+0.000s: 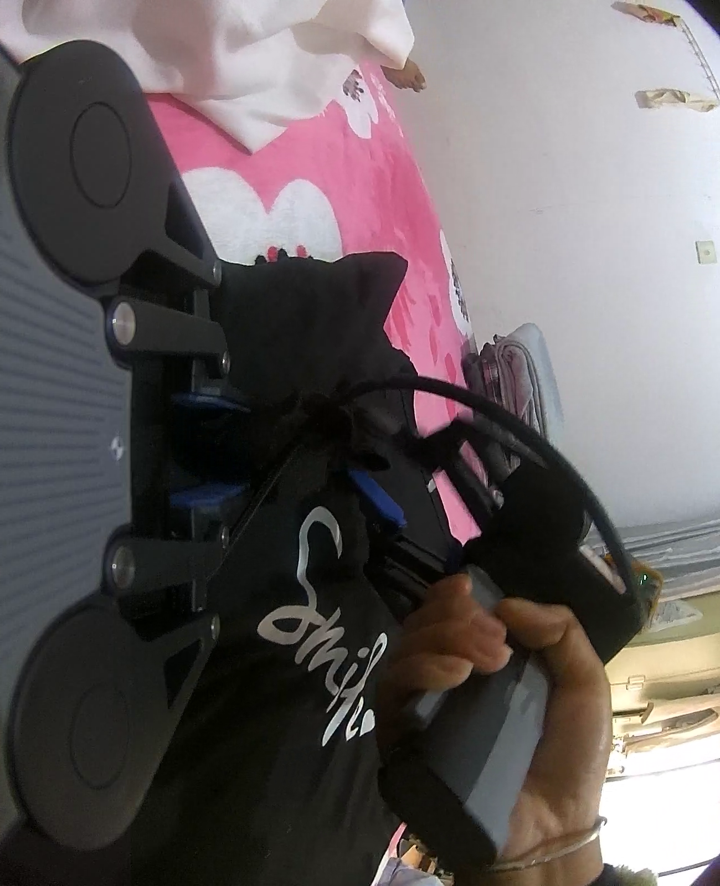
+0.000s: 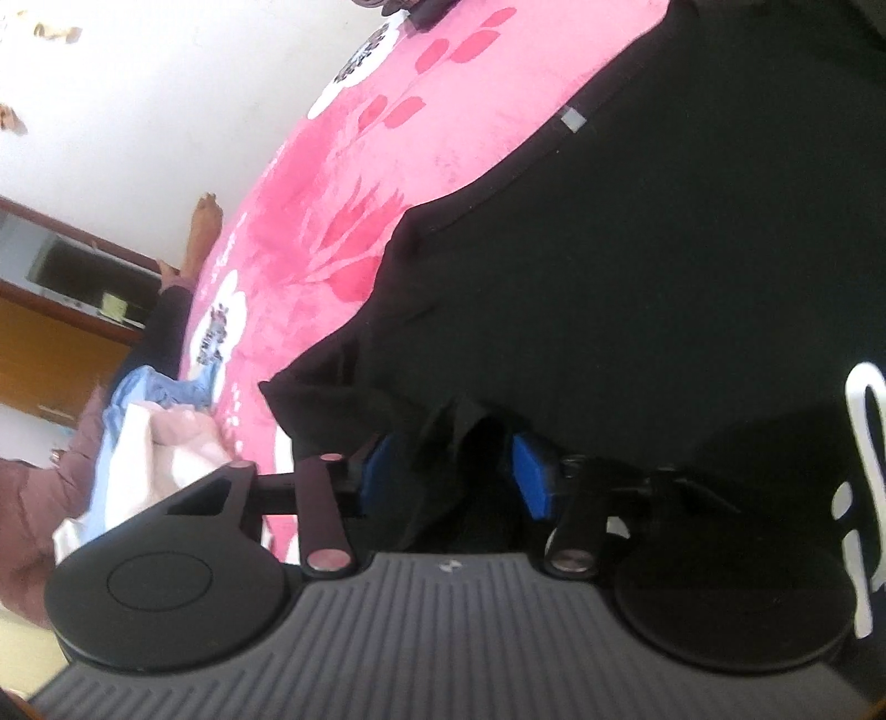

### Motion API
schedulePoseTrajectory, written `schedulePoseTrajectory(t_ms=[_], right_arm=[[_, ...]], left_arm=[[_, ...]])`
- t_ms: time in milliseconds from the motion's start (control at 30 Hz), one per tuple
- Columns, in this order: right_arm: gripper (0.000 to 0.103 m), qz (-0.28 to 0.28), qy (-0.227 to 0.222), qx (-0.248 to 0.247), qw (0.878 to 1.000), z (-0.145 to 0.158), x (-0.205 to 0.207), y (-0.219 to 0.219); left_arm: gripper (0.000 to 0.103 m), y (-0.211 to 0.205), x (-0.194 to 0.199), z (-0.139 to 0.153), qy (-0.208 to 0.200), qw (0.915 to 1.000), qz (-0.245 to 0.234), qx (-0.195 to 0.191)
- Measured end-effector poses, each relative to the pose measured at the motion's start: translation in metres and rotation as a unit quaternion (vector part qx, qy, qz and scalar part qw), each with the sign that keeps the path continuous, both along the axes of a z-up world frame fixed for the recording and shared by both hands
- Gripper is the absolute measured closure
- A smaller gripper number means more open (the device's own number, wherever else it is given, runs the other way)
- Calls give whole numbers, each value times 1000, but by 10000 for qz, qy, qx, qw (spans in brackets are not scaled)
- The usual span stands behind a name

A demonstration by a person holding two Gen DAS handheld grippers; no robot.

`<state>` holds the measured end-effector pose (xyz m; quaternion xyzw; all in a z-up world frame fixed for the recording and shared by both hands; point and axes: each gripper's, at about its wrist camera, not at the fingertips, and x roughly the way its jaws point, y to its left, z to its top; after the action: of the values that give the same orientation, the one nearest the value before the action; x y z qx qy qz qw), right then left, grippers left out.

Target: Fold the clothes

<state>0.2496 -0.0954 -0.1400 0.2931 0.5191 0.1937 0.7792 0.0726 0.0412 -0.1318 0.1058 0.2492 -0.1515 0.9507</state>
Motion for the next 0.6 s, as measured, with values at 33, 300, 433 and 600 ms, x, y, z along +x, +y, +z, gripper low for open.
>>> schedulePoseTrajectory(t_ms=[33, 300, 433, 600], right_arm=[[80, -10, -21, -52, 10000, 0, 0, -1], [101, 476, -579, 379, 9965, 32, 1, 10], [101, 1094, -952, 614, 9875, 61, 7, 49], [101, 1981, -1319, 715, 9686, 83, 12, 126]], left_arm=[[79, 1, 0, 0, -19, 10000, 18, -16], [94, 21, -7, 12, -380, 9974, 459, -414], [94, 55, -10, 21, -586, 9859, 1196, -1013], [95, 108, -13, 25, -651, 9478, 2518, -1845]])
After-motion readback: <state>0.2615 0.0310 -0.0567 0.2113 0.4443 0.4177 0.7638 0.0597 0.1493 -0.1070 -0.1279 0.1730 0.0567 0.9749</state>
